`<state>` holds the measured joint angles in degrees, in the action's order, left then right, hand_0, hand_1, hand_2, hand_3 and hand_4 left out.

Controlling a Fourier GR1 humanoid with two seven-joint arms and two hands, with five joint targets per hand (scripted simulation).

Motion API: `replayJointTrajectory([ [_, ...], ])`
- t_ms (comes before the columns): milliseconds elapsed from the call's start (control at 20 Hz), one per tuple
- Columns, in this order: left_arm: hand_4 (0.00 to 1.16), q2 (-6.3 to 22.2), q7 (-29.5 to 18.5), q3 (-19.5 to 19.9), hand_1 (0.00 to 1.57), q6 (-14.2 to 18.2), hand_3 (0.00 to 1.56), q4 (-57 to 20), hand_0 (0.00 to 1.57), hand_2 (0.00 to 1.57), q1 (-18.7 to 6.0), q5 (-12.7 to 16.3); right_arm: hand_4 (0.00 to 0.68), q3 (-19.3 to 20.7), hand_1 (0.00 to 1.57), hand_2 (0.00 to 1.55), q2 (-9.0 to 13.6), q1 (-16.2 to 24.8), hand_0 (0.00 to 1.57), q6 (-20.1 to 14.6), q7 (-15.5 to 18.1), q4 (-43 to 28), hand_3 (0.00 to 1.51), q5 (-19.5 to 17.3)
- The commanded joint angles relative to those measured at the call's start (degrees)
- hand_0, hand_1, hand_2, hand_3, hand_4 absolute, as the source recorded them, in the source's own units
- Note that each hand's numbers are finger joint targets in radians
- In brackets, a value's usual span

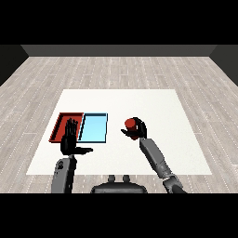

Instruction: Pick the red can and put it in the red box

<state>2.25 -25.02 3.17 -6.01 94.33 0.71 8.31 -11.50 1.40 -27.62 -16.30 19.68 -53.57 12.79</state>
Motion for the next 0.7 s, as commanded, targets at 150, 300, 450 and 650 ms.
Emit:
replayJointTrajectory([
  [150, 0.0, 0.8, -1.4, -0.1, 0.0, -0.1, 0.0, -2.1, 0.0, 0.0, -0.1, -2.2, 0.608, 1.7, 1.52, 1.46, 2.2, 2.6, 1.52, 3.2, 1.0, -7.1, 1.38, -2.1],
  [300, 0.0, -1.1, 0.1, -3.6, 0.0, 0.7, 0.0, 0.6, 0.0, 0.0, -0.7, -3.5, 0.623, -0.4, 1.54, 1.47, 2.5, 8.5, 1.54, 0.1, -3.0, -21.3, 1.4, -2.3],
  [450, 0.0, -2.2, 8.3, -8.8, 0.0, 3.4, 0.0, 3.7, 0.0, 0.0, -4.7, -3.1, 0.631, -0.3, 1.48, 1.44, 5.0, 12.2, 1.48, 3.1, -2.8, -30.6, 1.4, 0.2],
  [650, 0.0, -2.2, 14.1, -13.2, 0.0, 5.8, 0.0, 6.8, 0.0, 0.0, -4.2, -7.0, 0.628, -0.4, 1.44, 1.4, 5.5, 12.7, 1.44, 1.3, -6.6, -36.7, 1.38, -1.9],
])
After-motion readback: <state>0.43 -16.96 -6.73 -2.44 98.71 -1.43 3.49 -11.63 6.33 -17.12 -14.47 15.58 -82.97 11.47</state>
